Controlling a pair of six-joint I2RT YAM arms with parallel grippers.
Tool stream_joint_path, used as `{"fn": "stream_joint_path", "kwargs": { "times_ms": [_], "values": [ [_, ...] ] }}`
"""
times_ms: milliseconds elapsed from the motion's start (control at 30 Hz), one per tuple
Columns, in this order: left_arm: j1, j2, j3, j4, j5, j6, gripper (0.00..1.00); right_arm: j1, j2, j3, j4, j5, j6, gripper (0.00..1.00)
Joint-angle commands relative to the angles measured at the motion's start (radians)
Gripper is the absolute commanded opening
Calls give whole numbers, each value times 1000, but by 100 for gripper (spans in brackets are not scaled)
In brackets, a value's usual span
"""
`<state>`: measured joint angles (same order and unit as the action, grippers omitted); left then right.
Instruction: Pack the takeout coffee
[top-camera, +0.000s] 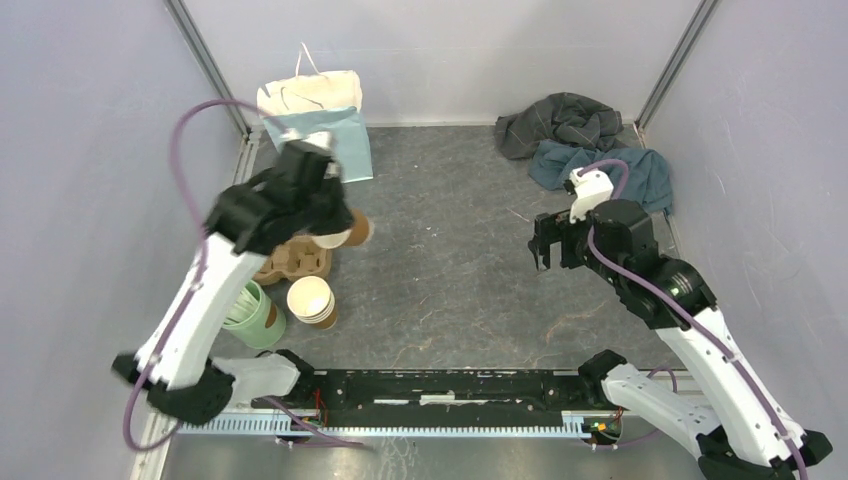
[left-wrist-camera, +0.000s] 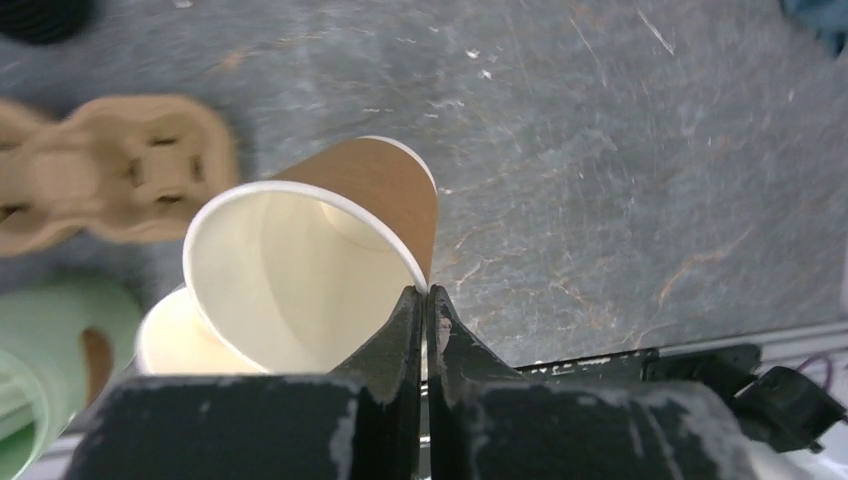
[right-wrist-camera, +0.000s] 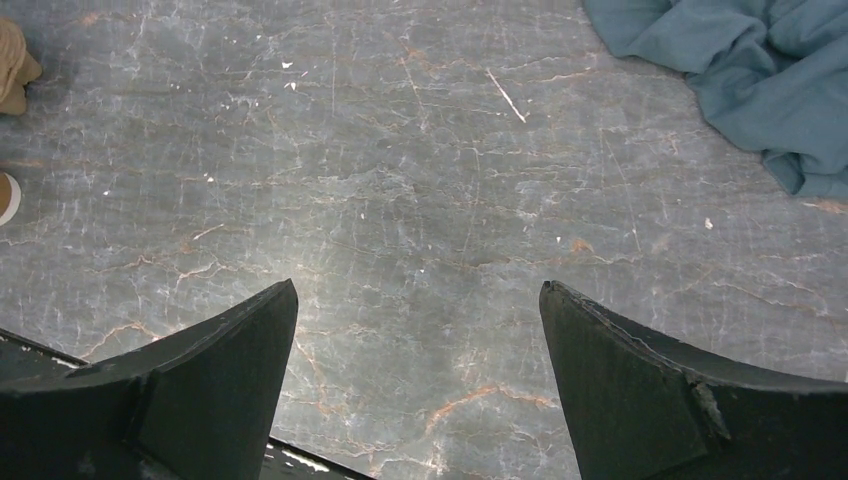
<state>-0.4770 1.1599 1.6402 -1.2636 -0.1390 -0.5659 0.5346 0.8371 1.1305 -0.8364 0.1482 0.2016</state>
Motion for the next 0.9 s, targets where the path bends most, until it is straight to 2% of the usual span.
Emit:
{"fn": "stream_joint_path", "kwargs": {
  "times_ms": [0, 167, 333, 500, 767, 800, 867],
  "values": [
    [-272, 172, -11, 141, -174, -91, 2, -3, -79, 10, -11, 63, 27, 98],
    [-510, 412, 16, 207, -319, -137, 2, -2, -200, -31, 5, 97, 97, 98],
    [-637, 704, 196, 218, -374, -89, 2, -3, -312, -37, 22, 139, 135, 98],
    [-687, 921, 337, 219, -341, -45, 2, -4, -367, 3, 9, 176, 118, 98],
    [-707, 1037, 443, 222, -296, -15, 2, -3, -384, 13, -16, 196, 104, 98],
    [-707, 1041, 444, 223, -292, -15, 4, -3, -383, 9, -15, 192, 102, 98],
    [-706, 1041, 444, 223, -288, -14, 15, -3, -377, 2, -12, 181, 97, 98]
  ]
}}
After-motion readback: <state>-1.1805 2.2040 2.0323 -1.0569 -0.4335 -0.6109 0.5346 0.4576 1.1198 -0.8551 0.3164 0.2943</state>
